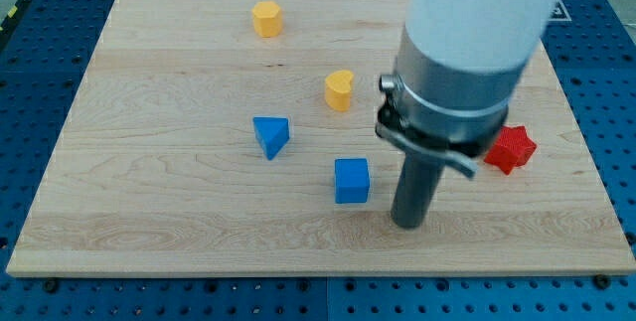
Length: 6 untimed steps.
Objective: Nudge the blue triangle a bit up
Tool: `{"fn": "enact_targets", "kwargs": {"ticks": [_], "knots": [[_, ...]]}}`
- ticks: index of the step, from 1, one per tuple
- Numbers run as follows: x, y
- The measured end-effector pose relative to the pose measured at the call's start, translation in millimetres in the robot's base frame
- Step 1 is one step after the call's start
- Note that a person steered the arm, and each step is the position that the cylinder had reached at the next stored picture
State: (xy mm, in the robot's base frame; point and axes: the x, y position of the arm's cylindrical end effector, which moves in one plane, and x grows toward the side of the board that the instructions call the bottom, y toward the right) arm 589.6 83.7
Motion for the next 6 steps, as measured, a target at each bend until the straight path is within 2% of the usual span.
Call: {"fn": "enact_targets", "kwargs": {"ticks": [1,2,4,5,6], "knots": [[29,-41],[24,-106],[-82,-171],[-85,-171],[-106,-176]]}}
